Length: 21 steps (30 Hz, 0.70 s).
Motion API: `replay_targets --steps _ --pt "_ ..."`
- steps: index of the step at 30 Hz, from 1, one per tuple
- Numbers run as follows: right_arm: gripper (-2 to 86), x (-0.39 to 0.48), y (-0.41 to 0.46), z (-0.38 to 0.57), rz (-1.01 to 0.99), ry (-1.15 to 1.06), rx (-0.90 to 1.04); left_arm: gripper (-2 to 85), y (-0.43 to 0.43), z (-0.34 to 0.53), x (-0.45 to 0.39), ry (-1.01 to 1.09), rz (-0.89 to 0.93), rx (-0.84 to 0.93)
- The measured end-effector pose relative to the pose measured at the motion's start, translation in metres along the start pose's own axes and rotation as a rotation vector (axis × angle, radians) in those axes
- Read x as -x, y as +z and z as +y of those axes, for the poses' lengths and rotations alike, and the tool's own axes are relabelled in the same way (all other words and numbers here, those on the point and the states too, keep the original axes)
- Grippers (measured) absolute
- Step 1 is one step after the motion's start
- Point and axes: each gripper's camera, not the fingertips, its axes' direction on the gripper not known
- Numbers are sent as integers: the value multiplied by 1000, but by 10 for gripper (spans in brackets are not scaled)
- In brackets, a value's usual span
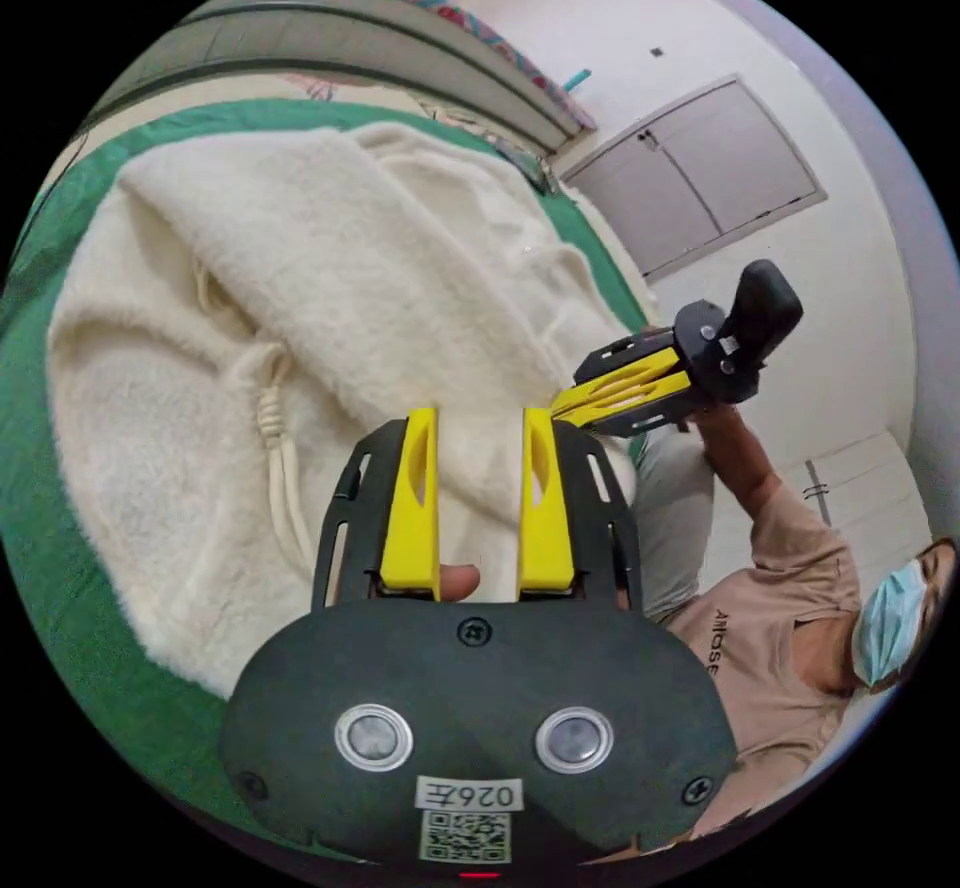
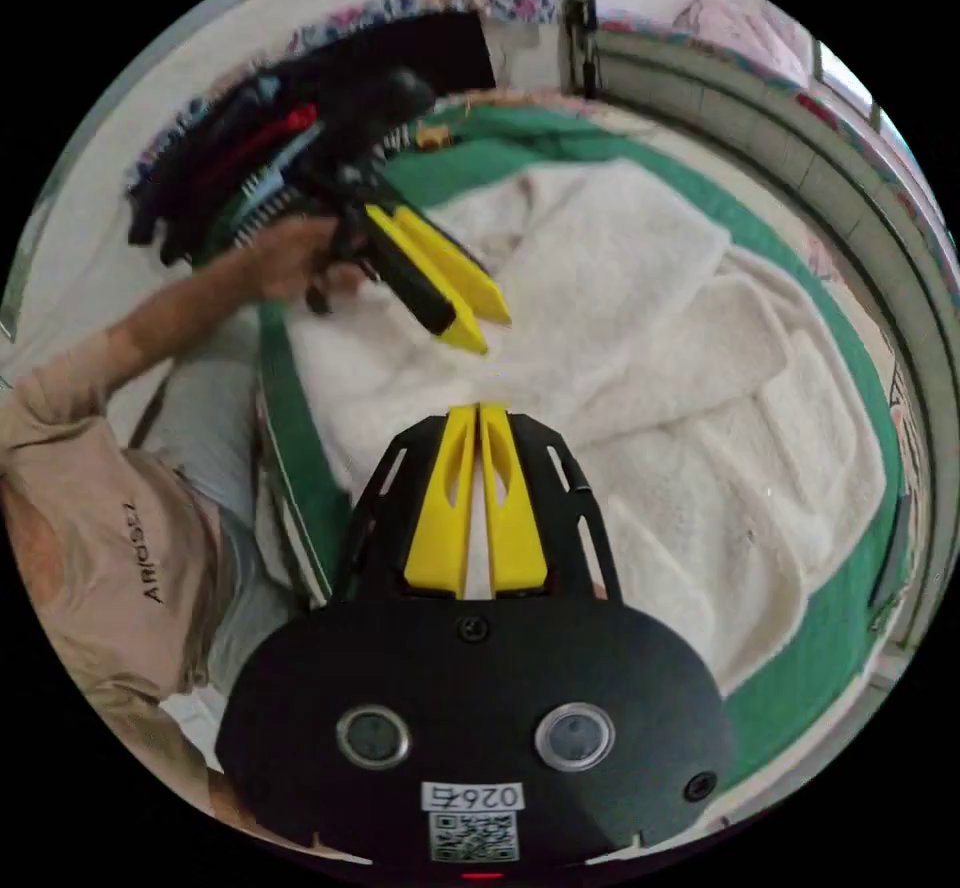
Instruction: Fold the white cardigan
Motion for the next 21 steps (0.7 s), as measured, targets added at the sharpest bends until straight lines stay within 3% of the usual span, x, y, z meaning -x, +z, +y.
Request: replay_targets --steps 4,7,8,11,12,15,18,21 --pt "-9 3 -22 29 -56 133 -103 10 -22 17 -7 30 81 -141" --pt "-9 9 -45 59 -143 200 -338 -5 -28 28 -37 192 74 -252" --pt "-9 13 -41 65 -177 213 -373 -8 -17 29 -45 212 8 -222" --pt "-9 27 11 59 -118 164 -140 -9 43 26 -47 211 -161 -1" --pt "-9 32 9 69 -74 139 -252 -10 59 26 -45 212 -200 61" --pt "-9 33 -5 86 -26 116 -249 -10 64 33 -50 206 -226 30" --pt "-9 33 -37 123 123 156 -376 -10 54 56 -69 185 -299 -104" --pt "-9 16 -69 179 168 282 -578 -10 30 79 -100 236 -183 -349"
